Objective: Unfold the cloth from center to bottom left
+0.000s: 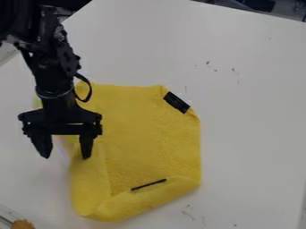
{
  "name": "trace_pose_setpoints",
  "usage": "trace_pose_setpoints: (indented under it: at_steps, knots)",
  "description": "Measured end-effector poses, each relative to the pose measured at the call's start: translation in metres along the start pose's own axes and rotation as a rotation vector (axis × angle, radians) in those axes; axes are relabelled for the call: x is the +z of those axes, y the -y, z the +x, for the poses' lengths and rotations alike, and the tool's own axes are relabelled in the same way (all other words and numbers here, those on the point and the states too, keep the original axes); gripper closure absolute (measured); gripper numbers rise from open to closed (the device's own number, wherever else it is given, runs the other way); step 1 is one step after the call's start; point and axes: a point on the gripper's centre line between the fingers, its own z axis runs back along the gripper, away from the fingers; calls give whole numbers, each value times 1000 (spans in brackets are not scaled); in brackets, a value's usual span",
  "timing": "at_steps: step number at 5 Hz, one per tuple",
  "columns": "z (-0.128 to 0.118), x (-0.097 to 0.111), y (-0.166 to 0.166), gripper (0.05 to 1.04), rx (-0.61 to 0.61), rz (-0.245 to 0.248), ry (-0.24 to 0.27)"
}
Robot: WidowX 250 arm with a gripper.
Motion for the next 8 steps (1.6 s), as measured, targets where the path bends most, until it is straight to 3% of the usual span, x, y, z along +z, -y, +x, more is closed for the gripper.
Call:
trace_pose_setpoints:
  at_steps: [2, 3, 4, 6, 8]
  knots:
    - [0, -17, 8, 736, -19, -23, -40]
    - [0, -15, 12, 943, -28, -15, -41]
    - [2, -4, 18, 1027, -48, 11, -23]
    - [1, 34, 16, 1032, -23, 83, 33]
    - [-35, 22, -51, 1033, 215, 27, 47]
